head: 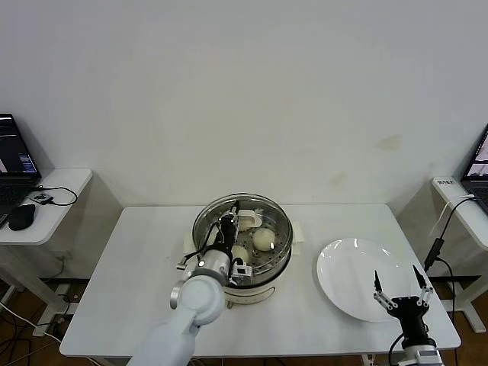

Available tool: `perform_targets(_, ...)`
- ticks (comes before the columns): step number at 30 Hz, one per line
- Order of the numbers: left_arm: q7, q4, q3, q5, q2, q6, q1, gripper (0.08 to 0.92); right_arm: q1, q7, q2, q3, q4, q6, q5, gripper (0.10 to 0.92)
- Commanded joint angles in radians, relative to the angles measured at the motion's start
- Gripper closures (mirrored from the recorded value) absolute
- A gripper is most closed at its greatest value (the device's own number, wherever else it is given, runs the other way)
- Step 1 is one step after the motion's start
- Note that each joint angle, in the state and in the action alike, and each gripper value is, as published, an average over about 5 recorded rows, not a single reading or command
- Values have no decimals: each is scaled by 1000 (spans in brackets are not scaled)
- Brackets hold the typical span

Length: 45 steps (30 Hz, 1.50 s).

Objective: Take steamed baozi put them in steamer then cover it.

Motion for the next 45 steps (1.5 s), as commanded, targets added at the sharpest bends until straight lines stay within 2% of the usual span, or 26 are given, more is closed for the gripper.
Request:
perform_targets(1, 2, 27, 13, 32, -39, -1, 3, 857, -2, 0, 2, -2, -4, 5, -5, 203)
perform_targets(19, -7, 48, 8, 60, -42, -22, 8, 857, 1, -3, -3, -7, -12, 10, -3, 203)
perform_targets(26, -10, 21, 4, 59, -38, -36, 25, 848, 2, -5, -3, -11, -15, 10, -4, 203)
perform_targets(29, -8, -15, 1, 54, -30, -35, 42, 790, 1, -5, -2, -11, -15, 10, -4, 203)
perform_targets(34, -7, -100, -7, 35, 5, -35, 101, 644, 0, -6, 0, -13, -14, 9, -6, 203)
perform_targets(45, -63, -400, -85, -75, 122, -79, 345, 323, 2, -6, 1, -15, -20, 8, -5, 203)
